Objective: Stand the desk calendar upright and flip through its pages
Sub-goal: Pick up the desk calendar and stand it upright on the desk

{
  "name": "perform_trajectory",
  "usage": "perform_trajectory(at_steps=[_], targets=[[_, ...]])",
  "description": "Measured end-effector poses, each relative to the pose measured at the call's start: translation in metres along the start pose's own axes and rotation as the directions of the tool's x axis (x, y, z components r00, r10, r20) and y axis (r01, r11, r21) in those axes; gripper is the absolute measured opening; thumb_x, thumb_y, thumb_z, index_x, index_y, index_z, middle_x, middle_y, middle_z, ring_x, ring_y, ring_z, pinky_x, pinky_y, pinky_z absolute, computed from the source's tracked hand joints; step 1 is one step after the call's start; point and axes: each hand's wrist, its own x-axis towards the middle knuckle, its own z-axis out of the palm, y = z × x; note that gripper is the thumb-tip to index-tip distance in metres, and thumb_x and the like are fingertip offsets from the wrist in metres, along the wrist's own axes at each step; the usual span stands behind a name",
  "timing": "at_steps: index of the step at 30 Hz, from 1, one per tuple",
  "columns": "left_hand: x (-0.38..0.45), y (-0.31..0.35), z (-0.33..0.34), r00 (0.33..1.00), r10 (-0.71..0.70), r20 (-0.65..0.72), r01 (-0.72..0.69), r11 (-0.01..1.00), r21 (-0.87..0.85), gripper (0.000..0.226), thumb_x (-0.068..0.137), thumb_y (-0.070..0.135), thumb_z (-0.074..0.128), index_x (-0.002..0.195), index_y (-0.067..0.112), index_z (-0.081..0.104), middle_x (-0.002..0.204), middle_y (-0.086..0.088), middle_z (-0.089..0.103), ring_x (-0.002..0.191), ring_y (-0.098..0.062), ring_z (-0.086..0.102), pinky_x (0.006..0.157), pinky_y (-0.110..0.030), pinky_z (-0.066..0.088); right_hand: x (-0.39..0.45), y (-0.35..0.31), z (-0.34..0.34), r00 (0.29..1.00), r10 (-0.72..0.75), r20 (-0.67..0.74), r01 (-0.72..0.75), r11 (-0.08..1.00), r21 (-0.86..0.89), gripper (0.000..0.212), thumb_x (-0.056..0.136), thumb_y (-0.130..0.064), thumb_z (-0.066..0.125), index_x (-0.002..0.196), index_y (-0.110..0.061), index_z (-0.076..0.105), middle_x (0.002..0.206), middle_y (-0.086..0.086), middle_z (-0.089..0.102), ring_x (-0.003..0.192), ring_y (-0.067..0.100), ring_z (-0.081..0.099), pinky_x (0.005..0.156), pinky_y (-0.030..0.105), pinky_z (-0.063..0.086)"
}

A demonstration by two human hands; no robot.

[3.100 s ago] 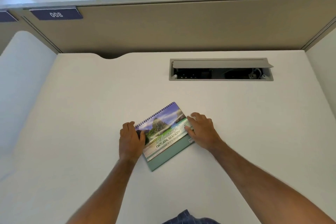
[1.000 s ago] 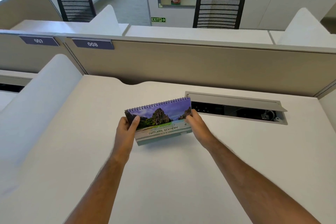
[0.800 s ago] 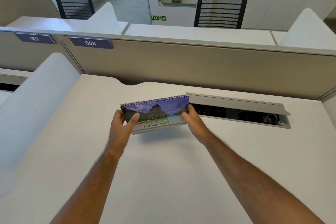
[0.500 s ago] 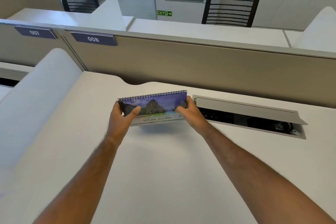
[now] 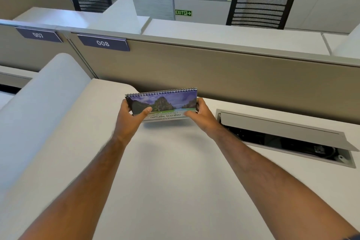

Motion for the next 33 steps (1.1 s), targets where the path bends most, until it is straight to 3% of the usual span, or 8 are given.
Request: perform_trajectory(at_steps=[4, 9, 13, 15, 20, 24, 29, 33], targets=[[0.002, -0.009, 0.002, 0.999, -0.051, 0.010, 0.051, 0.998, 0.043, 0.058, 0.090, 0.029, 0.088, 0.137, 0.024, 0.054, 0.126, 0.015, 0.070, 0.115, 0.003, 0.068, 0.093, -0.020, 0.059, 0.005, 0.004, 0.004, 1.000, 0.003, 0.008, -0.003, 0.999, 0.038, 0.050, 0.084, -0.009, 0.073, 0.126, -0.022, 0.049, 0.119, 0.000, 0.069, 0.110, 0.013, 0.067, 0.092, 0.027, 0.052], [-0.003, -0.023, 0.008, 0.994, -0.107, 0.013, 0.106, 0.992, 0.068, 0.055, 0.095, 0.022, 0.083, 0.137, 0.020, 0.048, 0.125, 0.013, 0.067, 0.113, 0.008, 0.063, 0.091, -0.012, 0.054, 0.006, 0.012, 0.005, 1.000, 0.022, 0.004, -0.022, 1.000, 0.019, 0.061, 0.078, -0.012, 0.069, 0.132, -0.028, 0.046, 0.120, -0.004, 0.067, 0.110, 0.012, 0.067, 0.097, 0.035, 0.055], [-0.009, -0.035, 0.013, 0.992, -0.121, -0.030, 0.123, 0.989, 0.078, 0.063, 0.095, 0.018, 0.083, 0.145, 0.014, 0.045, 0.138, 0.001, 0.065, 0.123, -0.008, 0.065, 0.105, -0.026, 0.052, 0.007, 0.015, 0.006, 1.000, 0.017, 0.004, -0.017, 1.000, -0.001, 0.064, 0.077, -0.009, 0.069, 0.133, -0.031, 0.046, 0.120, -0.007, 0.067, 0.108, 0.007, 0.066, 0.097, 0.034, 0.055], [-0.016, -0.039, 0.017, 0.992, -0.119, -0.052, 0.123, 0.988, 0.091, 0.066, 0.097, 0.017, 0.080, 0.151, 0.016, 0.042, 0.145, 0.001, 0.061, 0.130, -0.015, 0.061, 0.106, -0.025, 0.049, 0.007, 0.015, 0.005, 1.000, 0.010, 0.004, -0.010, 1.000, -0.001, 0.065, 0.078, -0.006, 0.068, 0.136, -0.028, 0.047, 0.120, -0.007, 0.067, 0.105, 0.001, 0.065, 0.095, 0.028, 0.054], [-0.042, -0.043, 0.033, 0.987, -0.153, -0.045, 0.157, 0.981, 0.112, 0.078, 0.104, 0.014, 0.069, 0.168, 0.033, 0.028, 0.154, 0.019, 0.048, 0.138, -0.005, 0.048, 0.111, -0.022, 0.038, 0.007, 0.014, 0.003, 1.000, 0.010, 0.016, -0.009, 1.000, -0.008, 0.066, 0.081, -0.001, 0.063, 0.141, -0.024, 0.048, 0.122, -0.009, 0.067, 0.103, -0.009, 0.063, 0.094, 0.024, 0.053], [-0.048, -0.048, 0.035, 0.977, -0.206, -0.056, 0.211, 0.968, 0.134, 0.083, 0.106, 0.022, 0.066, 0.172, 0.035, 0.018, 0.164, 0.008, 0.050, 0.141, -0.010, 0.046, 0.118, -0.034, 0.039, 0.006, 0.009, 0.002, 0.999, 0.023, 0.024, -0.023, 1.000, -0.012, 0.065, 0.082, -0.002, 0.061, 0.142, -0.023, 0.048, 0.122, -0.009, 0.067, 0.106, -0.006, 0.063, 0.094, 0.024, 0.053], [-0.052, -0.038, 0.035, 0.956, -0.207, -0.207, 0.234, 0.966, 0.113, 0.067, 0.106, 0.020, 0.068, 0.164, 0.028, 0.035, 0.165, 0.001, 0.048, 0.142, -0.016, 0.051, 0.115, -0.040, 0.050, 0.004, 0.006, 0.001, 0.999, 0.031, 0.025, -0.031, 1.000, -0.006, 0.061, 0.084, -0.002, 0.058, 0.139, -0.026, 0.050, 0.120, -0.013, 0.067, 0.099, -0.015, 0.062, 0.095, 0.024, 0.051], [-0.048, -0.039, 0.032, 0.945, -0.193, -0.265, 0.226, 0.969, 0.099, 0.057, 0.103, 0.021, 0.073, 0.152, 0.024, 0.043, 0.150, 0.000, 0.055, 0.131, -0.017, 0.056, 0.108, -0.041, 0.056, 0.004, 0.003, 0.001, 0.999, 0.045, 0.013, -0.045, 0.999, 0.020, 0.056, 0.085, 0.000, 0.054, 0.134, -0.026, 0.052, 0.119, -0.008, 0.069, 0.108, 0.006, 0.066, 0.097, 0.031, 0.052]])
